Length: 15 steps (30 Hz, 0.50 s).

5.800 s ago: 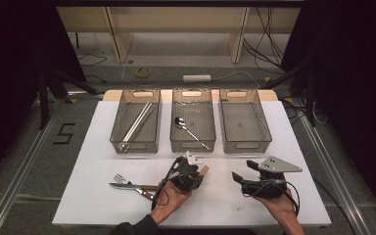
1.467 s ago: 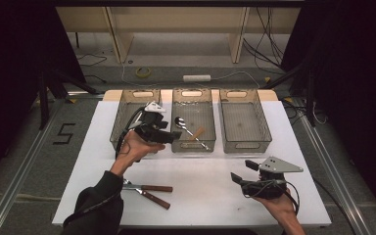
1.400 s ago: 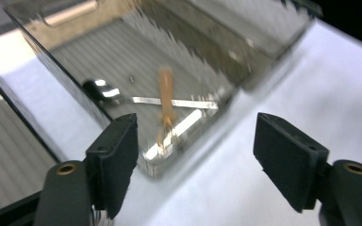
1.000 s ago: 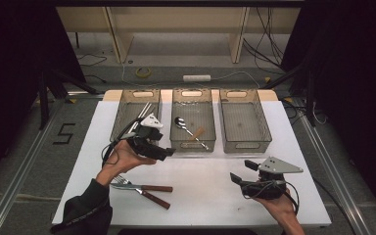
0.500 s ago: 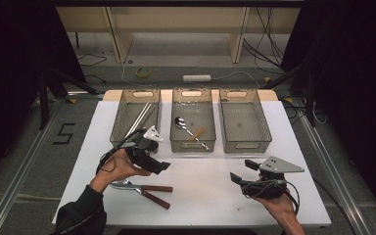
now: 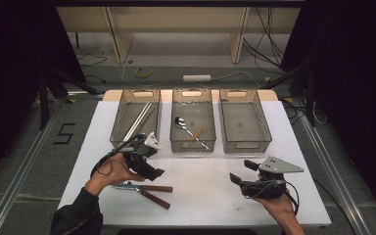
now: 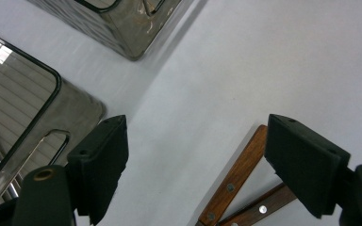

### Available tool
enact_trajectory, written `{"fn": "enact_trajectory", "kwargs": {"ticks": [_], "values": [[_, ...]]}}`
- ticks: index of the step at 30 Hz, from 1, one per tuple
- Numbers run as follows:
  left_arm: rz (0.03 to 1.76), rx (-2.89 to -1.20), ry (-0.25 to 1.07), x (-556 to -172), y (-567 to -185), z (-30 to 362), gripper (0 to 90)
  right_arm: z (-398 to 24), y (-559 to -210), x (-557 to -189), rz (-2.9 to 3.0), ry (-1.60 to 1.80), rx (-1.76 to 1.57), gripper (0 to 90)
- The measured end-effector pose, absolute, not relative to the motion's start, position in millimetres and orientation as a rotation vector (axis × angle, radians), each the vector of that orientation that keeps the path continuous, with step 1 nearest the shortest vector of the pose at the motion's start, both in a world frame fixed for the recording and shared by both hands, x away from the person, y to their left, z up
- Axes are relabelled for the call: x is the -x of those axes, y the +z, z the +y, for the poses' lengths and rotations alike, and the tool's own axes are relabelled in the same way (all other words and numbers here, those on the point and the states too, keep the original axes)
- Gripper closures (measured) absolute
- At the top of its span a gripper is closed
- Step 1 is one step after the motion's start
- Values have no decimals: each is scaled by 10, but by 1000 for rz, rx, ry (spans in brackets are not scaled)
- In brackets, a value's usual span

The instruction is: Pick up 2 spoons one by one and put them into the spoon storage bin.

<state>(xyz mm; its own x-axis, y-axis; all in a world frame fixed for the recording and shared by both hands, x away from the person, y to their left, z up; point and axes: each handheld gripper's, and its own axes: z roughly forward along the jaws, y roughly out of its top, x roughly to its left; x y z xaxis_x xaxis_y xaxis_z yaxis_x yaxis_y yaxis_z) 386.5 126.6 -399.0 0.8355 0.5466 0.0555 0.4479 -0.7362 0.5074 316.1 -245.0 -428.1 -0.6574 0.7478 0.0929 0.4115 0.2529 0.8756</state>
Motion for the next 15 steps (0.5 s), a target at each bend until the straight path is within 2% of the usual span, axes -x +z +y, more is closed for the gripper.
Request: {"fn": "enact_trajectory", "kwargs": {"ticks": [15], "values": [[724, -2635, 289, -3844, -4073, 1281, 231, -2449, -4289, -3183, 2192, 1373, -1061, 283]]}}
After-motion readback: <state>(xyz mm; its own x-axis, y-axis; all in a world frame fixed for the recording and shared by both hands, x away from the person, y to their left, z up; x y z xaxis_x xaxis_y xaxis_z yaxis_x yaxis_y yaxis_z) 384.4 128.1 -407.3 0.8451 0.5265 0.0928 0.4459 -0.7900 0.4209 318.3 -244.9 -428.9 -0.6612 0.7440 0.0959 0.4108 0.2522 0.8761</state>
